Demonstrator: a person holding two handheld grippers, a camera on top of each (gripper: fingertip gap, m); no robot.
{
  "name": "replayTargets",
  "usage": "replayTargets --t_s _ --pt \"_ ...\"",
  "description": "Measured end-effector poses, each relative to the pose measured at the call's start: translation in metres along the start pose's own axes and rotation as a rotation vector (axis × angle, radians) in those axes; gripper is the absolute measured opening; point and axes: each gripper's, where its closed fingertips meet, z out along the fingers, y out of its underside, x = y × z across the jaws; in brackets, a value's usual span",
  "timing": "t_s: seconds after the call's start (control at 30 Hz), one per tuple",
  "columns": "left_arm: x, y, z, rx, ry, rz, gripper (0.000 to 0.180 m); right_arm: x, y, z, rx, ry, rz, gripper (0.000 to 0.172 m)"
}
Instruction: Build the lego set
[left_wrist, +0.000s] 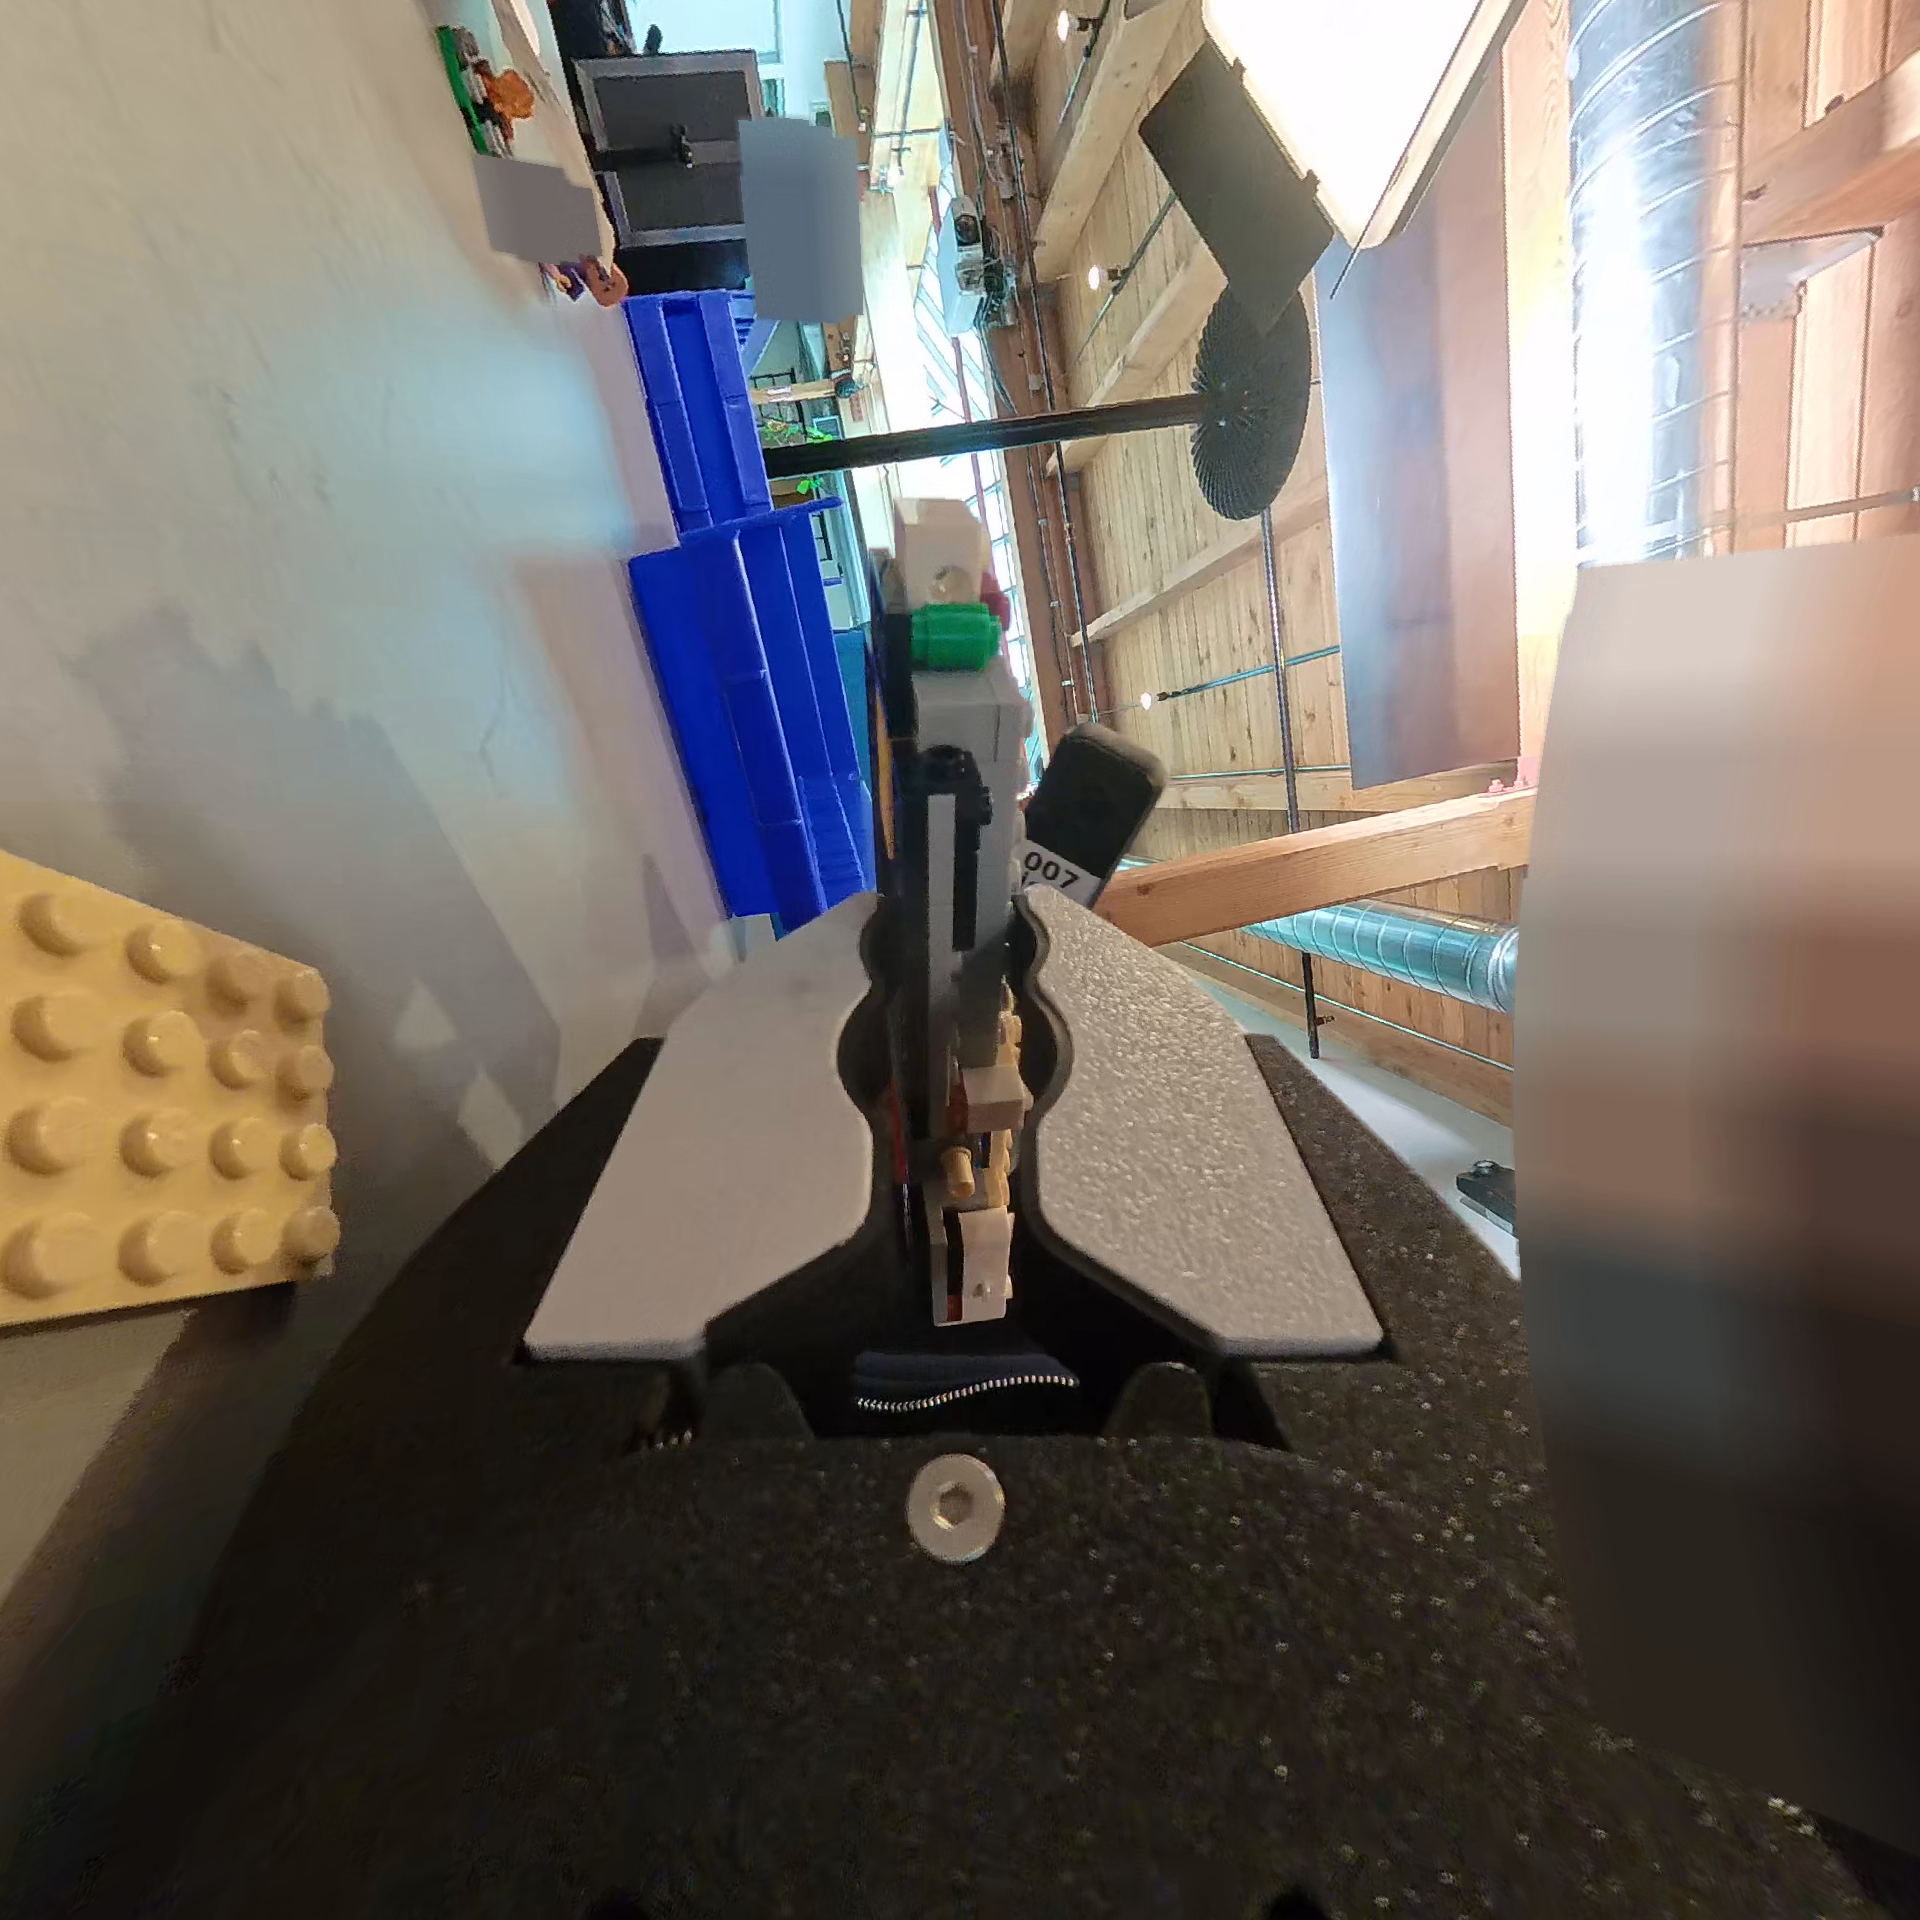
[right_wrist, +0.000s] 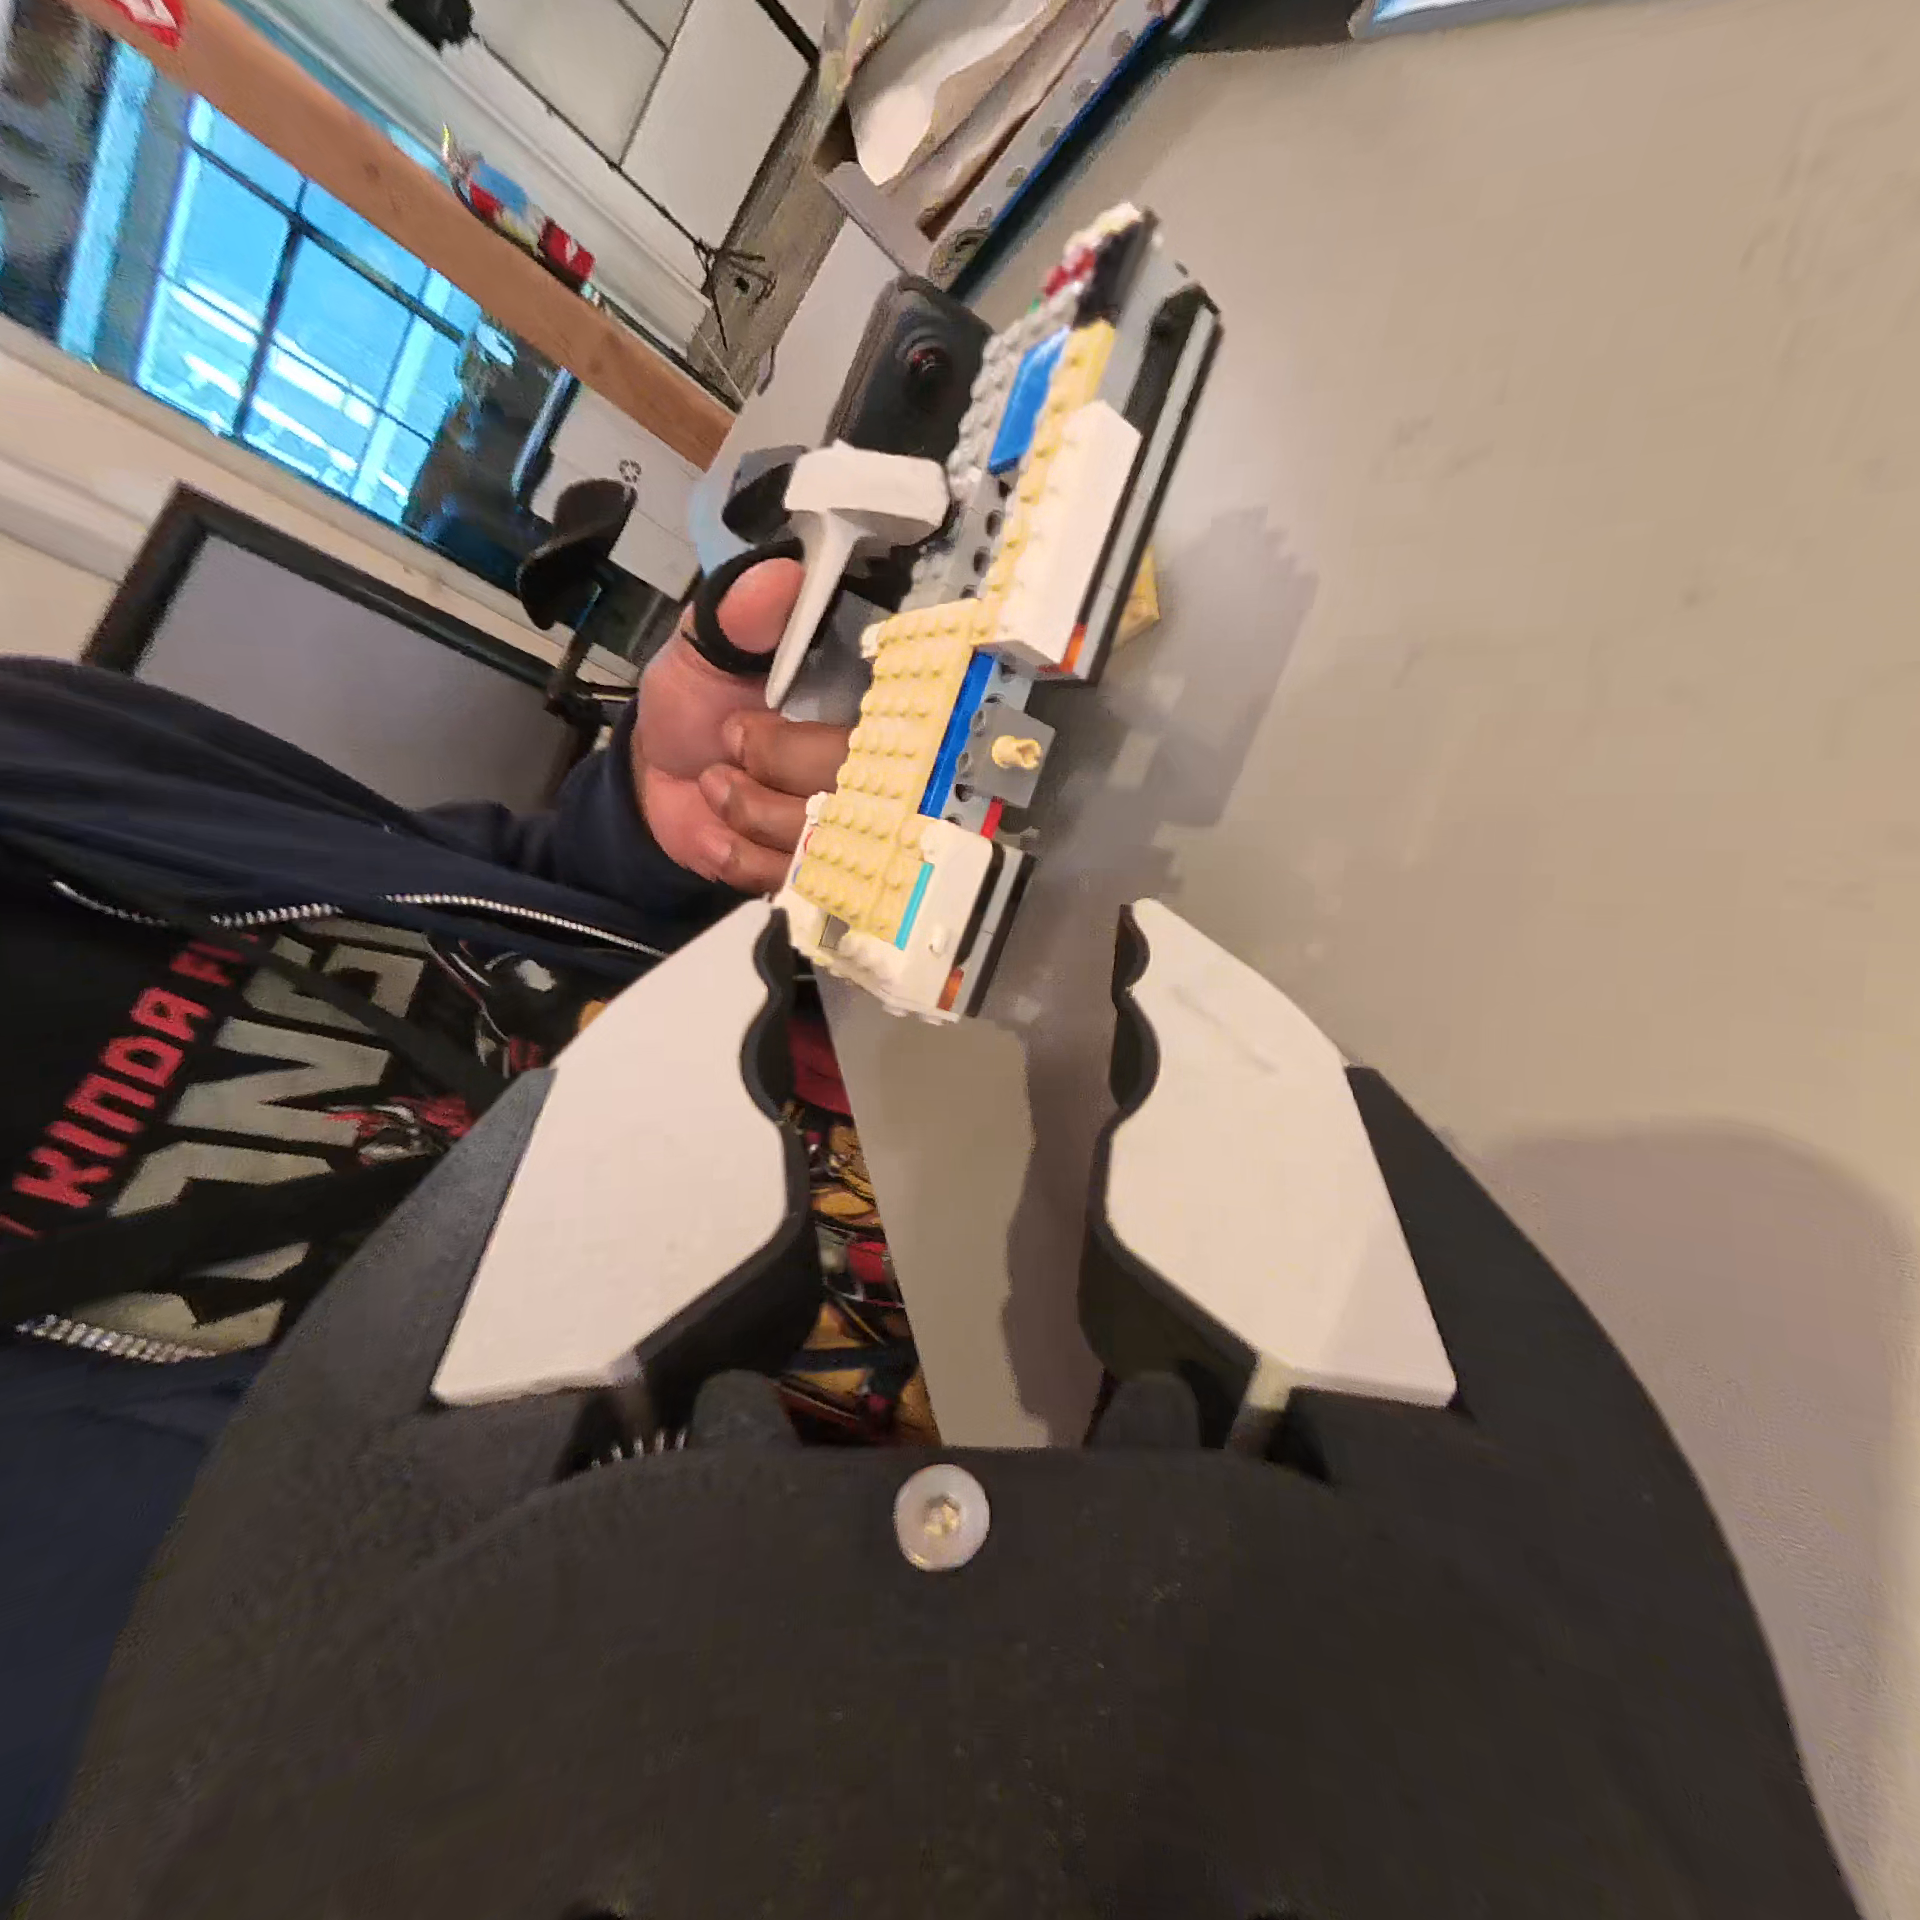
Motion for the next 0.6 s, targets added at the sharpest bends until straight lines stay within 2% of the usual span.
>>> replayTargets --t_s 0.4,0.6 --pt "0.011 0.013 0.0 -0.099 0.021 0.112 0.02 -0.015 0.018 0.014 -0.052 -0.143 0.106 0.053" --pt "0.004 0.01 -0.003 -0.097 -0.014 0.077 0.02 -0.012 0.026 0.019 -0.071 -0.161 0.189 0.048"
